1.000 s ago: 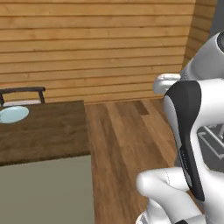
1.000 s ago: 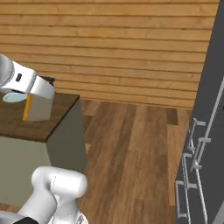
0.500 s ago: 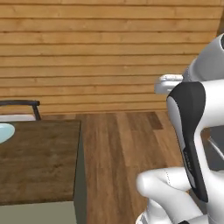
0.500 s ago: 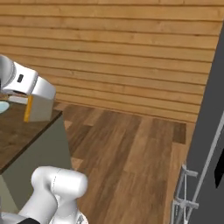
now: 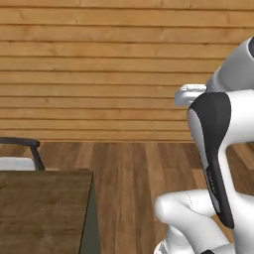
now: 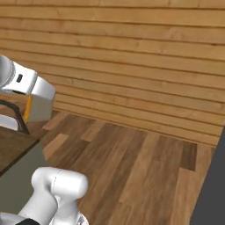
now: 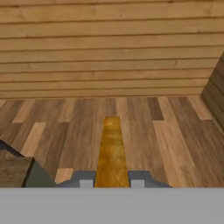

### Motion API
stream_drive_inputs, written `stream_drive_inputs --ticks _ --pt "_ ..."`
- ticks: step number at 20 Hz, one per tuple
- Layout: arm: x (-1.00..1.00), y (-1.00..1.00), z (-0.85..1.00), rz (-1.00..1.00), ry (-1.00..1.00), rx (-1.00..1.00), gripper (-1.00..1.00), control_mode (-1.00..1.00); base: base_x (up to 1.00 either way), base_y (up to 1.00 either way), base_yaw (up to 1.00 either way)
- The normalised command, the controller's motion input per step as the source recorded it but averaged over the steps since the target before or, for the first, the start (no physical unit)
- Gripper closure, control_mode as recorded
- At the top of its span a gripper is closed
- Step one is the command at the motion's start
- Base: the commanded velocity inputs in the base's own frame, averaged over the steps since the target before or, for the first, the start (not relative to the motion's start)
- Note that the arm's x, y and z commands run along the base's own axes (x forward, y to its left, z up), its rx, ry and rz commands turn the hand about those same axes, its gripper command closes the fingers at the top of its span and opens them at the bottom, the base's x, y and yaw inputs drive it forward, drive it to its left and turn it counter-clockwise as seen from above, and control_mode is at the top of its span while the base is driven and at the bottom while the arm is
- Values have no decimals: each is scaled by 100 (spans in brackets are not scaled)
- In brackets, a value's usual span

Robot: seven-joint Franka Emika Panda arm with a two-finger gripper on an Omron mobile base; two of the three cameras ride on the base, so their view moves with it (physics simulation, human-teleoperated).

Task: Start the toaster. Once the lever pops up, take the bread to the plate on the dining counter.

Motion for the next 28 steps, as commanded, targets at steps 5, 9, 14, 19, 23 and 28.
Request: stream_drive_inputs --ticks 5,9,14,19,23,28 --pt "0 0 0 0 0 0 100 100 100 -34 23" --pt "0 0 0 0 0 0 100 100 100 -33 26" --pt "0 0 0 0 0 0 100 100 100 -26 34" --pt "0 0 0 0 0 0 100 100 90 -19 64" --pt "0 0 0 0 0 0 100 100 77 -3 81" --pt "0 0 0 0 0 0 100 100 75 -3 82"
